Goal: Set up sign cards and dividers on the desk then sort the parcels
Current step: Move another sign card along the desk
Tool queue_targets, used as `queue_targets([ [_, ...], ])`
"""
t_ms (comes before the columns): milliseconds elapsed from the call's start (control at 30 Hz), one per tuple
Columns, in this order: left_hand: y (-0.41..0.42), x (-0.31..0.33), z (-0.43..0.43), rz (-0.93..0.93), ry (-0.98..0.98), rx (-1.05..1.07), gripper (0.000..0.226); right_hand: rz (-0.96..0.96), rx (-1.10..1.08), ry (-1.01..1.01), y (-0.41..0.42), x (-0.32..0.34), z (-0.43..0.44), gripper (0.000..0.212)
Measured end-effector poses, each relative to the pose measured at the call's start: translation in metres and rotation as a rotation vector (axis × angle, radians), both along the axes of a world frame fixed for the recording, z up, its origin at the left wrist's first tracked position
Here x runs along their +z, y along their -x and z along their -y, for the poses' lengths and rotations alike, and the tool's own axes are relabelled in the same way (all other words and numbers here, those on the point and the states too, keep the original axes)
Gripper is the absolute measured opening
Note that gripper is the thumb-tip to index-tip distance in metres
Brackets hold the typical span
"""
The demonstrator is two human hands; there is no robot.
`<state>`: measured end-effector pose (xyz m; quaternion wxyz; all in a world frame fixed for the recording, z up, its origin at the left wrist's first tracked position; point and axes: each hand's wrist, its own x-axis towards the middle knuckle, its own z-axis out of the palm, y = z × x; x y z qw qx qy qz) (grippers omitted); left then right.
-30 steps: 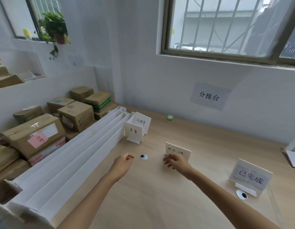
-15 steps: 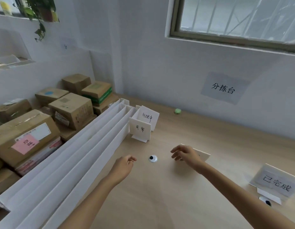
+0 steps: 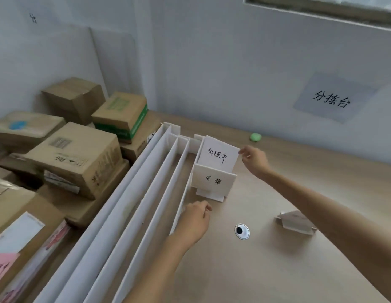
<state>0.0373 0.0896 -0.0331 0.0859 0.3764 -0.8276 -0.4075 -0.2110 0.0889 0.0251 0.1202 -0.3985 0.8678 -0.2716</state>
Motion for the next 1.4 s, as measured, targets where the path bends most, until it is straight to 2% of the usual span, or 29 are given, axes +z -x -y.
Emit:
queue_targets([
  [167, 0.03, -0.037, 0.029, 0.01, -0.002, -0.052, 0.032, -0.234, 0.007, -0.349, 0.041, -0.046, 0.072, 0.05],
  [267, 0.036, -0.056, 0.043, 0.027, -0.041, -0.043, 0.032, -0.22, -0.014, -0.441, 0.058, -0.077, 0.093, 0.063],
  [367, 0.033, -0.069, 0.046, 0.023, -0.114, -0.029, 0.032, -0.265, -0.03, -0.458, 0.068, -0.097, 0.095, 0.051],
  [467, 0.028, -0.072, 0.045, 0.03, -0.155, -0.025, 0.032, -0.481, -0.055, -0.283, 0.067, -0.106, 0.085, 0.023],
  [500, 0.025, -0.071, 0.044, 0.031, -0.163, -0.025, 0.032, -0.494, -0.068, -0.227, 0.065, -0.102, 0.081, 0.019],
  [667, 0.009, -0.043, 0.042, -0.031, -0.148, -0.004, 0.033, -0.385, -0.158, 0.035, 0.053, -0.043, 0.049, 0.013],
  [800, 0.002, 0.034, 0.039, -0.198, -0.049, 0.095, 0.033, -0.289, -0.182, 0.294, 0.041, 0.048, -0.001, 0.015],
  [933, 0.016, 0.126, 0.009, -0.366, 0.054, 0.165, 0.036, -0.112, -0.052, 0.52, 0.02, 0.13, -0.082, 0.018],
  [1067, 0.038, 0.193, -0.059, -0.373, 0.141, 0.13, 0.056, -0.092, -0.015, 0.611, -0.011, 0.186, -0.19, 0.02],
  [1200, 0.061, 0.23, -0.153, -0.388, 0.26, 0.03, 0.03, -0.023, -0.092, 0.75, -0.025, 0.212, -0.311, 0.022],
  [1300, 0.086, 0.243, -0.232, -0.432, 0.226, -0.03, 0.034, 0.095, -0.246, 0.895, -0.018, 0.217, -0.406, 0.023],
  [1400, 0.118, 0.251, -0.323, -0.465, 0.188, -0.152, 0.035, 0.271, -0.419, 1.006, 0.003, 0.214, -0.498, 0.013],
])
